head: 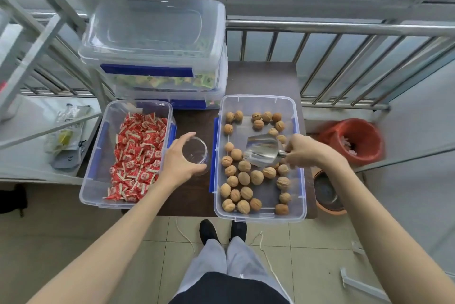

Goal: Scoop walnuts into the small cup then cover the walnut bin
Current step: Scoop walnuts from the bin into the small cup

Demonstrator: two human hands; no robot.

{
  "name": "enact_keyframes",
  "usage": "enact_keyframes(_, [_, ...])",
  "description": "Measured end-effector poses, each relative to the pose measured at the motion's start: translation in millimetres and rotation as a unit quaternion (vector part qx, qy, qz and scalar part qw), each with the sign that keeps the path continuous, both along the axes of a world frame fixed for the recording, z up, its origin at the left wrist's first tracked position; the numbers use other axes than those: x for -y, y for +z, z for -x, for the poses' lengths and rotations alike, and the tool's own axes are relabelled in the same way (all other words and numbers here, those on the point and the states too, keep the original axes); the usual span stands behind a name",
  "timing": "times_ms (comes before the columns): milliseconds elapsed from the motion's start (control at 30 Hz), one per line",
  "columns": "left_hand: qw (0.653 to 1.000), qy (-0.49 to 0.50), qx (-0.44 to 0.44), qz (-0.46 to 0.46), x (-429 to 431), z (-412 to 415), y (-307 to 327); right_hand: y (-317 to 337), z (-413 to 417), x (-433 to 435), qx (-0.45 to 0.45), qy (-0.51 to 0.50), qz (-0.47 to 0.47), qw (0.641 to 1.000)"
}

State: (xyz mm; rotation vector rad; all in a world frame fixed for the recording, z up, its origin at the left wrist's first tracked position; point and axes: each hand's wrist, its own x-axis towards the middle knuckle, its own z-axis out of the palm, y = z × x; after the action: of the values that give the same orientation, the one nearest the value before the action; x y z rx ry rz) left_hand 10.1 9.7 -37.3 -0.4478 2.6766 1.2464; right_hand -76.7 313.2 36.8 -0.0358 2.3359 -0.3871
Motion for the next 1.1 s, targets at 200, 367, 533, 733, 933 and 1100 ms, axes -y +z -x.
enact_keyframes(200, [1.000,-0.002,0.002,-0.007,1.7,0.2,-3.4,47.9,-4.0,-12.0,0.108,0.100,-0.150,0.978])
enact_keyframes(367, [1.000,-0.002,0.003,-0.004,2.9,-0.3,-2.6,9.0,-23.3,-15.4,0.222,0.103,-0.156,0.957])
enact_keyframes(533, [1.000,-0.006,0.001,-0.008,1.6,0.3,-3.1,-27.4,-38.9,-19.9,0.287,0.034,-0.047,0.956])
enact_keyframes(733, [1.000,-0.001,0.005,-0.005,2.8,0.0,-2.0,-50.0,-73.4,-0.9,0.311,-0.068,0.102,0.942])
enact_keyframes(933, [1.000,0.001,0.002,-0.011,-0.5,-0.1,1.6,-73.2,-85.3,27.8,0.191,-0.176,0.181,0.948])
enact_keyframes(1100, [0.995,0.085,-0.001,-0.060,-8.6,-10.5,-7.0,-99.1,-72.8,62.2,0.134,-0.363,0.272,0.881])
